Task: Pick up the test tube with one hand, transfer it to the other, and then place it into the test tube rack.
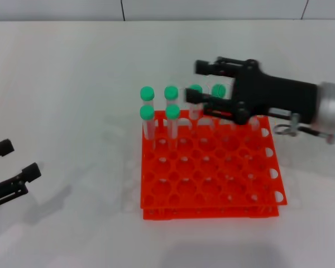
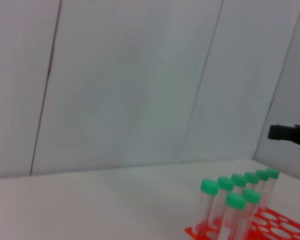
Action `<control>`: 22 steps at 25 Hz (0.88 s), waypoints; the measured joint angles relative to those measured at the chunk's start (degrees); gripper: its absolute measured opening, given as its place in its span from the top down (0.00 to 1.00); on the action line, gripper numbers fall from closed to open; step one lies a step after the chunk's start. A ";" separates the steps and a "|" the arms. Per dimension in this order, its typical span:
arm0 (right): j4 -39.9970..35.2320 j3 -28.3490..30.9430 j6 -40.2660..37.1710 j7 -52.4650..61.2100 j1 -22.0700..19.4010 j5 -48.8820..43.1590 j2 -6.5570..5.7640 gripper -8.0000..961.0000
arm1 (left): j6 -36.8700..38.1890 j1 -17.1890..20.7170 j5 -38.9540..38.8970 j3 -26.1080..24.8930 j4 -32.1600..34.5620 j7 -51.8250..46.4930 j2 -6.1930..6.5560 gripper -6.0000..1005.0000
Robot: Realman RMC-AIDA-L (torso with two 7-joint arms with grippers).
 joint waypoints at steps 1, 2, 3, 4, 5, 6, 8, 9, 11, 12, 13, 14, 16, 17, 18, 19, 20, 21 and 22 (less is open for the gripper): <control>0.10 0.92 -1.20 0.07 -0.51 -0.28 -0.56 0.38 | 0.32 -0.49 0.01 -0.36 -0.30 0.32 0.01 0.11; 0.36 2.20 -2.83 0.12 -1.19 -0.75 -1.31 0.38 | 0.59 -1.11 0.06 -0.72 -0.62 0.63 0.01 0.11; 0.62 3.48 -4.25 0.12 -1.95 -1.55 -2.03 0.38 | 0.71 -1.57 0.10 -0.95 -0.84 0.78 0.01 0.11; 0.71 4.61 -5.13 0.11 -2.52 -2.34 -2.44 0.38 | 0.81 -2.29 0.21 -1.19 -1.26 0.92 0.04 0.11; 0.75 6.00 -5.92 0.06 -3.25 -3.50 -2.84 0.38 | 0.84 -2.96 0.33 -1.23 -1.71 1.05 0.11 0.11; 0.78 7.40 -6.59 -0.01 -4.03 -5.05 -3.15 0.38 | 0.84 -3.56 0.42 -1.23 -2.04 1.15 0.19 0.11; 0.79 10.81 -7.58 -0.03 -5.39 -8.68 -3.34 0.38 | 0.85 -5.39 1.61 -1.25 -2.73 1.25 0.38 0.11; 0.80 12.71 -8.08 -0.03 -6.06 -10.67 -3.36 0.38 | 0.85 -6.18 2.47 -1.25 -2.89 1.22 0.43 0.11; 0.82 16.02 -9.15 -0.03 -7.14 -14.61 -3.33 0.38 | 0.88 -7.78 4.34 -1.25 -3.04 1.02 0.51 0.11; 0.82 17.47 -9.61 -0.12 -7.51 -16.36 -3.23 0.38 | 0.91 -8.85 5.70 -1.24 -3.05 0.87 0.56 0.11; 0.85 18.85 -9.98 -0.18 -7.80 -18.15 -3.15 0.38 | 1.03 -9.54 6.63 -1.25 -3.06 0.82 0.64 0.11; 0.91 20.15 -10.28 -0.22 -8.10 -19.79 -3.04 0.37 | 1.21 -10.25 7.45 -1.24 -3.07 0.78 0.75 0.11; 0.97 21.51 -10.86 -0.24 -8.62 -21.58 -3.01 0.37 | 2.02 -11.36 8.41 -1.24 -3.07 0.76 1.21 0.11; 1.01 21.91 -11.21 -0.27 -8.97 -22.22 -3.02 0.37 | 2.38 -11.73 8.70 -1.24 -3.07 0.75 1.39 0.11; 1.06 22.13 -11.45 -0.31 -9.16 -22.67 -3.08 0.37 | 2.78 -12.14 8.92 -1.24 -3.07 0.76 1.63 0.11; 1.16 22.25 -11.67 -0.33 -9.34 -23.12 -3.18 0.37 | 3.36 -12.58 9.14 -1.24 -3.08 0.80 2.06 0.11; 1.27 22.28 -11.74 -0.35 -9.42 -23.49 -3.25 0.37 | 3.78 -12.83 9.27 -1.24 -3.07 0.84 2.44 0.11; 1.38 22.29 -11.77 -0.37 -9.54 -23.89 -3.27 0.37 | 4.16 -13.01 9.37 -1.23 -3.07 0.84 2.72 0.11; 1.45 22.30 -11.74 -0.39 -9.67 -24.25 -3.27 0.37 | 4.79 -13.38 9.65 -1.23 -3.07 0.84 3.25 0.11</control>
